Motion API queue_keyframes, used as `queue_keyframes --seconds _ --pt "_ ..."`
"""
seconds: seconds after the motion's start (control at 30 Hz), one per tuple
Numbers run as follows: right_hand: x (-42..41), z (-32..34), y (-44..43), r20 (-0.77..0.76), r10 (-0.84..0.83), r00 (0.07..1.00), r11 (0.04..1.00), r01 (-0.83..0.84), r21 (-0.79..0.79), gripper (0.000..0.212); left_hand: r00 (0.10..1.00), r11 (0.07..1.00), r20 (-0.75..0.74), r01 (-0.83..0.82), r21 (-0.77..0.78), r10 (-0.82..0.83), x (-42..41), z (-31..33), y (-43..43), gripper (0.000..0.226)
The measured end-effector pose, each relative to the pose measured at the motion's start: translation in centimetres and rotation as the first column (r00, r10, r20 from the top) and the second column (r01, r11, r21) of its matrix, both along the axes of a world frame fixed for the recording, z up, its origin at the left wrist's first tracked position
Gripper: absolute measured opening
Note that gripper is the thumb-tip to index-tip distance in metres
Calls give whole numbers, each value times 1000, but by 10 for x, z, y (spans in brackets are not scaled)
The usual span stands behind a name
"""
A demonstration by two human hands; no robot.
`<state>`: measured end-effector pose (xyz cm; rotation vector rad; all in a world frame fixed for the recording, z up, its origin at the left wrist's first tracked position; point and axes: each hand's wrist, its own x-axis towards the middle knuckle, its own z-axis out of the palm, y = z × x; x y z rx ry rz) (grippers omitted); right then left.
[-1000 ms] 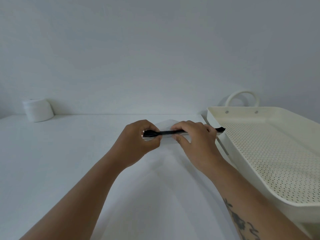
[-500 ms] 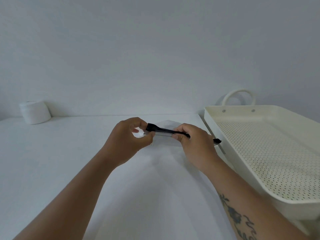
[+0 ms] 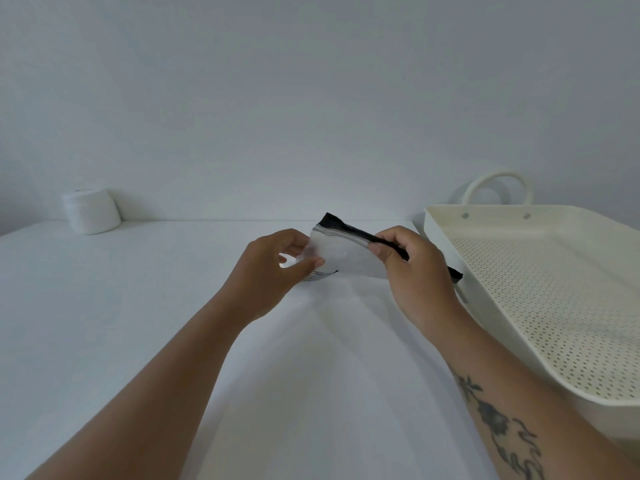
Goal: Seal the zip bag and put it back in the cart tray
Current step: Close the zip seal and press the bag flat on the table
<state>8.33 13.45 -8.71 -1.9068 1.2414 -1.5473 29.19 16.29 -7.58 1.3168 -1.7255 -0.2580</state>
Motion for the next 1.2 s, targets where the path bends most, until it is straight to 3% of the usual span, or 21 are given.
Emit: queue_keyframes --seconds 0.2,0.33,0.4,0.47,0.53,0.63,0.77,0.9,0.97,1.07,1.2 --pt "-5 -1 -2 63 -44 997 999 45 -6 9 1000 1000 -10 20 6 -20 0 2 1 8" --pt "-4 2 3 -77 -71 994 993 63 -104 3 1000 1000 -27 5 7 -5 2 -2 -2 7" --pt "4 7 10 -170 -87 982 978 51 -203 19 1000 1000 -5 9 8 -8 -1 -3 -2 14" --pt "14 13 15 -193 -42 980 972 -5 -236 26 999 999 37 37 4 -37 -5 -2 -2 16" --pt "21 14 19 -152 2 988 968 -39 -246 13 997 998 45 67 -6 -67 -8 0 -1 15" --pt "19 15 16 9 39 999 992 -38 -118 12 994 994 30 105 20 -105 -5 -2 -4 23" --pt "9 17 12 184 85 979 996 -87 2 12 988 997 143 56 50 -63 5 -6 -9 29" --pt "4 16 8 318 94 943 990 -121 66 12 990 994 144 -7 110 -9 21 -6 -9 16" --pt "2 14 7 290 92 952 990 -120 79 12 991 990 131 -16 142 -3 22 -4 -6 10" --pt "5 12 9 252 148 956 981 -174 83 8 999 998 49 -2 66 -1 9 7 1 46" --pt "14 8 12 143 194 970 974 -208 85 6 990 994 -93 106 5 -105 -13 17 8 27"
